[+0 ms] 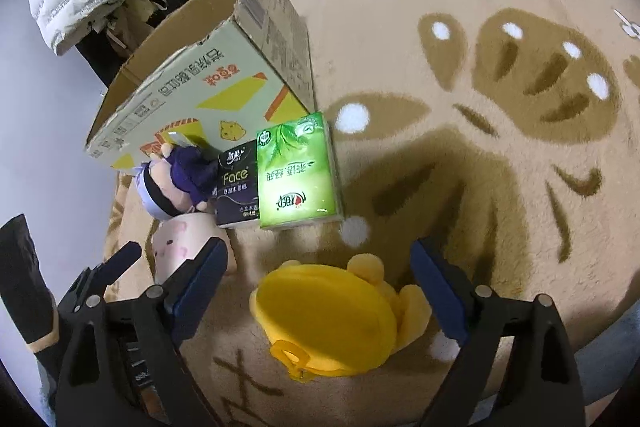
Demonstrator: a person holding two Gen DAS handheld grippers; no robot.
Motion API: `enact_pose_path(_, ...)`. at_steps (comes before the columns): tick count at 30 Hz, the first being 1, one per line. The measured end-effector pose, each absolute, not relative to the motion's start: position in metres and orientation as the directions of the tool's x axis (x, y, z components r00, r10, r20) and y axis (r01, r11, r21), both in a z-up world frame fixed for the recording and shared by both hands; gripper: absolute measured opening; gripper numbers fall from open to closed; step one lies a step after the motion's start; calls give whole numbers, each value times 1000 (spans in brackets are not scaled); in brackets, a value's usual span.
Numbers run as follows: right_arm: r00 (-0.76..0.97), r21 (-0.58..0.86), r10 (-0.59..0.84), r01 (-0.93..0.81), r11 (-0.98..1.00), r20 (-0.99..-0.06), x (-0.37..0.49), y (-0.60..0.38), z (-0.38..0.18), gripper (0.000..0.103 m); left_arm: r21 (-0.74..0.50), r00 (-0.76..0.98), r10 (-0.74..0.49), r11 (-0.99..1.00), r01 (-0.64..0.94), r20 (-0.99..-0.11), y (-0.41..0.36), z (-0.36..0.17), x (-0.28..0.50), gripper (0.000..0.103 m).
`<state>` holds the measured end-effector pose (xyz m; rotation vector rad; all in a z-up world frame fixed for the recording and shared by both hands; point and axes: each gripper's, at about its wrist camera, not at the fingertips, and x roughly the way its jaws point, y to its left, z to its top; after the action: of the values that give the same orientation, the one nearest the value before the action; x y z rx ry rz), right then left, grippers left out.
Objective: Organize soft objects
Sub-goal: 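Grasp the pink cube plush with the left tool while the right tool grips the yellow duck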
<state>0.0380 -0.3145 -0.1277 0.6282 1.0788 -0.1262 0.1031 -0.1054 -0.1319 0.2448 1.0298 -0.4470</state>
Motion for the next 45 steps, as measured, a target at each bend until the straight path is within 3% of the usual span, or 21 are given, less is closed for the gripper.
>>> enact_pose_path(6, 459, 411, 213, 391, 824, -863, 41, -311, -132, 89, -25, 413, -240, 887, 462, -878, -105, -139, 106, 101)
enact_pose_path(26, 398, 409, 247, 397, 822, -883, 44, -307, -145, 89, -41, 378, -253, 872, 487, -890, -108, -146, 108, 101)
enact_pose_path(30, 378, 390, 237, 407, 826, -895, 42, -311, -150, 76, -31, 383, -246, 872, 488, -890, -110, -147, 106, 101)
enact_pose_path(45, 366, 397, 250, 410, 821, -896, 46, -314, -160, 76, -13, 402, -233, 877, 481, -885, -118, -153, 107, 99)
